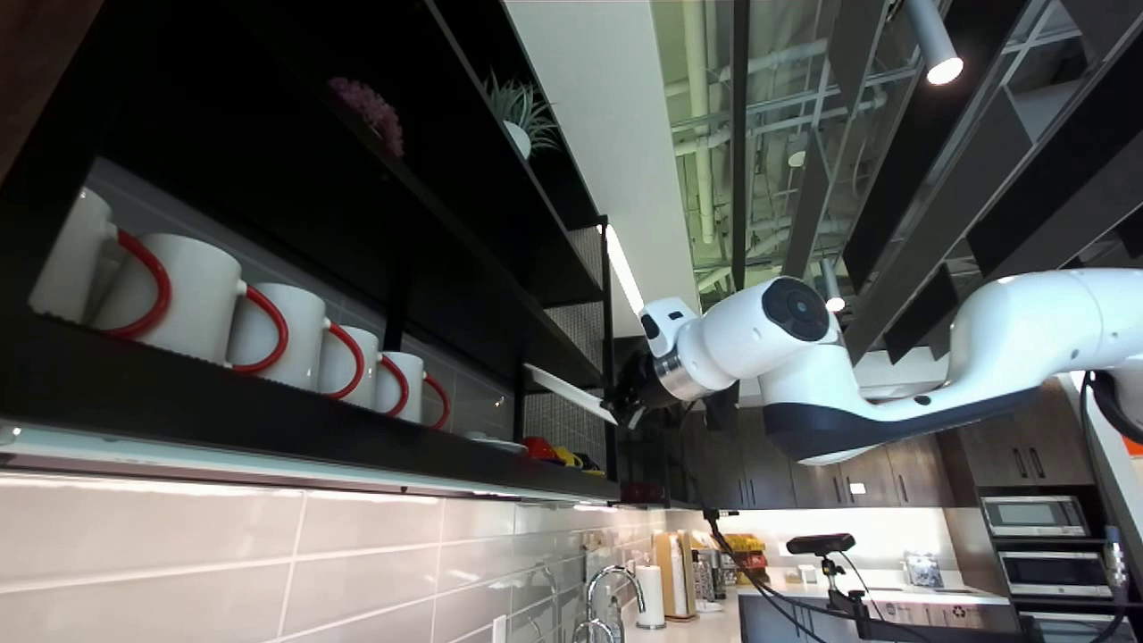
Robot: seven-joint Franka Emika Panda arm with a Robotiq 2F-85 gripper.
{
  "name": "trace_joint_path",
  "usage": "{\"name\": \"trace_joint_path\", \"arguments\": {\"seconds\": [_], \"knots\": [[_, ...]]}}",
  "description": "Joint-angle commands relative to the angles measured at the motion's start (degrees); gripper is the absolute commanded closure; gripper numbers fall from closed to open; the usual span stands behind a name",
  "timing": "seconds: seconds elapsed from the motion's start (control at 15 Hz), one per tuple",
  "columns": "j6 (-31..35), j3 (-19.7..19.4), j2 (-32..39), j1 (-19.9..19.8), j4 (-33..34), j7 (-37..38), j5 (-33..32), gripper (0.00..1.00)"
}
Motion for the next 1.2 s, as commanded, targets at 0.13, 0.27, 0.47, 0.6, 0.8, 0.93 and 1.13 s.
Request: {"name": "trace_joint_path", "arguments": {"seconds": [0.13,0.27,0.47,0.6,0.8,0.93,1.13], "knots": [[2.3,1.32,5.87,-2.16,4.76,-0.16,1.29,0.98],[2.31,1.41,7.36,-2.26,5.92,-0.16,1.46,0.98],[4.63,0.4,6.29,-2.02,5.55,-0.67,1.65,0.99],[8.95,-1.3,6.37,-1.73,6.29,-2.43,3.09,0.99],[14.3,-2.99,7.27,-2.37,8.08,-7.17,6.86,0.99],[15.45,-3.09,7.65,-3.44,9.49,-11.61,9.38,0.99],[16.35,-3.45,8.45,-4.24,11.84,-19.1,13.93,0.99]]}}
